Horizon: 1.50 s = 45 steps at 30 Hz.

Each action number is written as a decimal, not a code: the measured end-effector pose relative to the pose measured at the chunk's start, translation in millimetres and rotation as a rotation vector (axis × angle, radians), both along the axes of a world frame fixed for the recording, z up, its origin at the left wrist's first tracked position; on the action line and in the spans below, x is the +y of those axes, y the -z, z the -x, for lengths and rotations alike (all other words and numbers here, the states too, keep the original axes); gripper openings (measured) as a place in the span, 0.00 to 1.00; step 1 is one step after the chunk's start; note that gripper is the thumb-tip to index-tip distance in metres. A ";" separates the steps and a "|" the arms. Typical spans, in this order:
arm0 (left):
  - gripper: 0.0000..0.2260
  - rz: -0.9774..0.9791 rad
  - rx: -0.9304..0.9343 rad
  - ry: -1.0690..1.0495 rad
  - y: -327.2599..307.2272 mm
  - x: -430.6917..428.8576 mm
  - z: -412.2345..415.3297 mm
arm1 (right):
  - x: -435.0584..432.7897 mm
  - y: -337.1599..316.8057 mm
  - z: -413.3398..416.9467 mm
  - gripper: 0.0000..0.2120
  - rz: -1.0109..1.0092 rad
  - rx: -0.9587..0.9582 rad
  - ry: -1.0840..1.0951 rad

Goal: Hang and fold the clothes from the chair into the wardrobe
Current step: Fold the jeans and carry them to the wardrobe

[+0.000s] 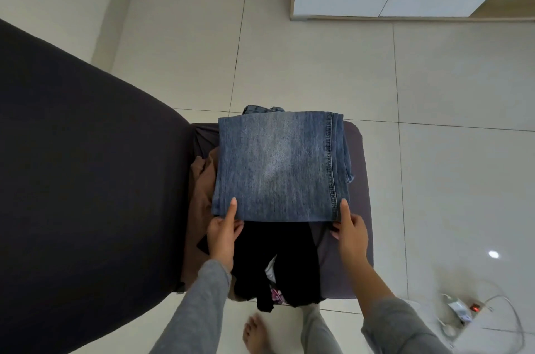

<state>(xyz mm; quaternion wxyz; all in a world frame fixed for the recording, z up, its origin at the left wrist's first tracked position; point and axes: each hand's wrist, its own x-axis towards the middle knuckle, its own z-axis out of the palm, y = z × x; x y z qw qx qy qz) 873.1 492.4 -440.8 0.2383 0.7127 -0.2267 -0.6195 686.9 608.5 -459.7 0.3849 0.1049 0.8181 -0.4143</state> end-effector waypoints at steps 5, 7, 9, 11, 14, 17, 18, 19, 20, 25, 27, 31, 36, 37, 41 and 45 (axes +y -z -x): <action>0.19 -0.112 0.085 -0.007 0.5 -30.9 -3.2 | -37.6 -9.3 43.1 0.24 -0.010 -0.009 -0.224; 0.16 -0.145 0.118 0.012 -0.3 -42.8 -2.3 | -52.5 -9.8 59.4 0.24 -0.004 -0.071 -0.268; 0.17 -0.183 0.150 0.015 0.2 -53.4 0.7 | -65.6 -9.8 71.9 0.30 0.003 -0.129 -0.288; 0.19 -0.215 0.119 0.035 1.7 -60.3 1.2 | -74.6 -7.8 82.6 0.35 -0.002 -0.185 -0.291; 0.23 -0.225 0.170 0.163 -1.2 -70.3 -6.8 | -81.7 -13.7 92.6 0.31 0.027 -0.320 -0.330; 0.22 -0.293 0.230 0.280 -16.0 -91.5 -5.3 | -89.6 -20.0 103.0 0.27 0.038 -0.442 -0.364; 0.22 -0.322 0.217 0.302 -21.5 -99.0 -2.2 | -92.9 -24.0 104.3 0.25 0.052 -0.473 -0.356; 0.22 -0.338 0.198 0.314 -27.3 -106.0 1.2 | -96.2 -28.5 105.1 0.22 0.068 -0.485 -0.347; 0.22 -0.338 0.185 0.324 -30.7 -111.1 3.9 | -98.6 -33.2 104.4 0.21 0.082 -0.490 -0.327; 0.15 -0.176 0.169 0.375 -55.5 -110.7 13.1 | -100.0 -59.0 96.6 0.21 0.145 -0.368 -0.295; 0.16 -0.115 0.167 0.408 -66.8 -100.9 17.0 | -96.0 -71.7 91.4 0.19 0.144 -0.289 -0.282; 0.19 -0.051 0.194 0.439 -99.2 -80.8 16.6 | -81.1 -108.3 79.2 0.18 0.150 -0.089 -0.259; 0.21 0.058 0.295 0.502 -162.7 -66.2 15.6 | -58.4 -187.7 72.0 0.15 0.273 0.083 -0.210; 0.21 0.081 0.322 0.516 -179.3 -63.3 13.8 | -53.5 -205.0 68.6 0.14 0.306 0.106 -0.185; 0.22 0.217 0.412 0.569 -259.4 -51.3 15.5 | -30.5 -294.3 62.5 0.13 0.480 0.219 -0.115; 0.21 0.371 0.493 0.644 -351.7 -40.6 24.4 | -4.3 -386.5 64.3 0.14 0.651 0.356 -0.084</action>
